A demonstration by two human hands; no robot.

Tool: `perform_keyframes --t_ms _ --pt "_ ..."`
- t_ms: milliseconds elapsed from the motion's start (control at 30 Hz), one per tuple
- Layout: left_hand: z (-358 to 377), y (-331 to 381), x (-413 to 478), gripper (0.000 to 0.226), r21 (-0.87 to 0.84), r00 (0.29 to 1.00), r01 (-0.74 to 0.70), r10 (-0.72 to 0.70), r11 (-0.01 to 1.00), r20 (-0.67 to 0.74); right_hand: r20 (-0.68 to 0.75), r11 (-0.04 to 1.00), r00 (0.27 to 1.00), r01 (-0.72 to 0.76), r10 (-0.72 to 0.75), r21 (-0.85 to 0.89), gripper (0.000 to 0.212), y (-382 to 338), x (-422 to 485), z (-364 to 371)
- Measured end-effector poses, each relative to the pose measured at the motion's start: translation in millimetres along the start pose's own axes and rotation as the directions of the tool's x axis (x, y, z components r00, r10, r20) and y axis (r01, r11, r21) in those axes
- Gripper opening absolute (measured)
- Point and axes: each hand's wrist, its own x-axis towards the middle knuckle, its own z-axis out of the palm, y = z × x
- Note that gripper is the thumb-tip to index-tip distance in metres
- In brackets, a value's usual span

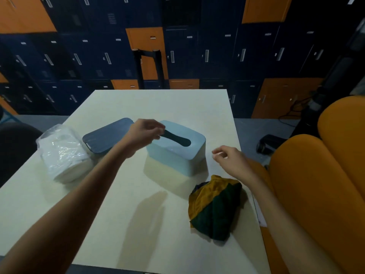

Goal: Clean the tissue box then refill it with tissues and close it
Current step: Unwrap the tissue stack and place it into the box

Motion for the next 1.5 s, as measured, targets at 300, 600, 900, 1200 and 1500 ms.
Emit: perform_keyframes --t_ms 300,600,900,1200,1500 --pt "-14.7 -36.6 62.4 0.035 0.257 0.995 0.075 -0.056 0.963 -0.082 0.003 0.885 0.924 -0.367 0.382 0.288 0.046 -49.0 40.8 35.1" --pt "-13.8 -53.5 78.7 0.043 0.236 0.961 0.170 -0.214 0.957 0.173 0.008 0.794 0.844 -0.507 0.536 0.337 0.061 -55.8 56.8 50.9" --pt "-39.1 -51.9 90.8 0.054 -0.067 0.995 0.104 -0.103 0.992 0.011 -0.202 0.838 0.882 -0.301 0.427 0.456 0.051 -87.4 72.2 36.5" --pt "-51.5 -72.8 59.6 0.034 -0.116 0.996 -0.059 0.051 0.991 -0.069 -0.458 0.888 0.841 -0.055 0.287 0.456 0.043 -108.5 70.4 58.9" --pt "-35.0 -114.1 24.3 0.049 -0.205 0.997 -0.017 0.001 0.979 -0.077 -0.476 0.923 0.853 -0.019 0.216 0.384 0.025 -95.7 52.4 92.0"
